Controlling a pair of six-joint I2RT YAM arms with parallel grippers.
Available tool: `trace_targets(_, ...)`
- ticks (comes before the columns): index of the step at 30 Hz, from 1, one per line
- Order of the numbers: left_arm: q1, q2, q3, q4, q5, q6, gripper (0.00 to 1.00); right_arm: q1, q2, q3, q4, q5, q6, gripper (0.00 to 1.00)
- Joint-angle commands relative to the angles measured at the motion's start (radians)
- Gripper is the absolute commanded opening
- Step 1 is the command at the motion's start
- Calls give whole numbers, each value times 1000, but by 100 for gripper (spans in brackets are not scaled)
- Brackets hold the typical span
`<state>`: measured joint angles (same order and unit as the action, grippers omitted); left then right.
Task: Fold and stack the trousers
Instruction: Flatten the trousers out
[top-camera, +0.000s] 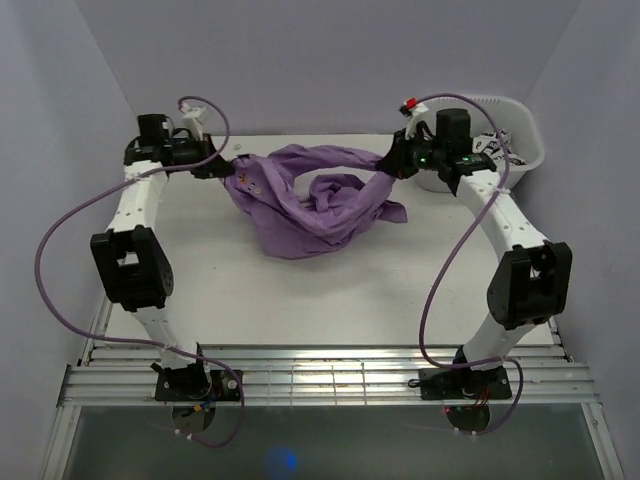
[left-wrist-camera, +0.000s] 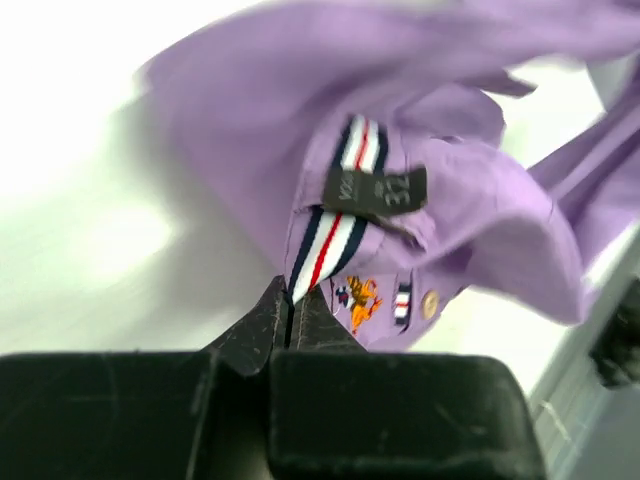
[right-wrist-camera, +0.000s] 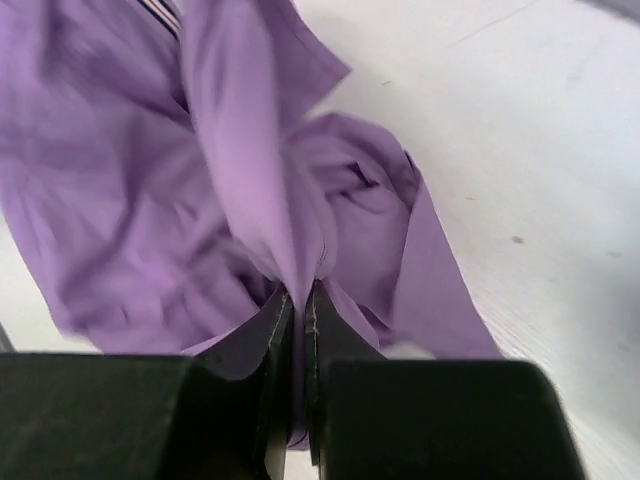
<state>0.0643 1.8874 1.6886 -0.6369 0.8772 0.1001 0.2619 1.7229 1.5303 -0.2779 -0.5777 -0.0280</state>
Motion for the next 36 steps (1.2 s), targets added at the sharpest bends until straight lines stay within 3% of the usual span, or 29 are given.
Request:
trace_targets(1, 141, -166, 25, -119, 17, 125, 0, -104, -114, -40, -98, -36, 11, 8)
trace_targets(4, 143, -256, -120, -248, 92, 332, 7, -102, -224, -256, -110, -60, -9, 8)
trace_targets(5, 143, -286, -239, -257, 71, 411, 9, -104, -241, -372, -107, -56, -12, 8)
trace_targets(9, 150, -437, -551, -231, -51, 631, 10, -102, -308, -577, -136, -19, -94, 8)
trace_targets(12, 163, -525, -714, -251, -147, 812, 11, -102, -350, -643, -213, -14, -183, 8)
trace_targets(15, 167, -603, -788, -363, -171, 1028, 11, -95, -382, -664, -323, -42, -333, 8)
trace_targets(18, 169, -744, -846, -382, -196, 1133, 11, -95, -428, -677, -407, -40, -478, 10)
trace_targets(19, 169, -784, -889, -371, -225, 1168, 15, -93, -451, -682, -432, -39, -563, 19)
trace_targets(20, 169, -860, -912, -345, -243, 1167, 19, -93, -459, -679, -455, -36, -597, 51)
trace_targets(21, 169, -893, -926, -296, -262, 1158, 25, -93, -463, -673, -489, -16, -619, 66)
trace_targets(22, 170, -918, -934, -273, -291, 1126, 33, -93, -470, -648, -500, -4, -638, 73)
trace_targets(23, 169, -932, -923, -250, -299, 1103, 49, -93, -471, -630, -504, 5, -641, 79)
trace_targets(24, 169, -920, -899, -254, -299, 1074, 55, -93, -471, -610, -501, 21, -638, 80)
trace_targets(29, 170, -678, -557, -458, -138, 917, 70, -93, -396, -430, -423, 19, -537, 80)
trace_targets(31, 170, -558, -483, -484, -94, 892, 81, -92, -309, -360, -419, 10, -507, 80)
trace_targets(36, 135, -346, -324, -524, -46, 868, 87, -53, -73, -149, -374, 45, -422, 82)
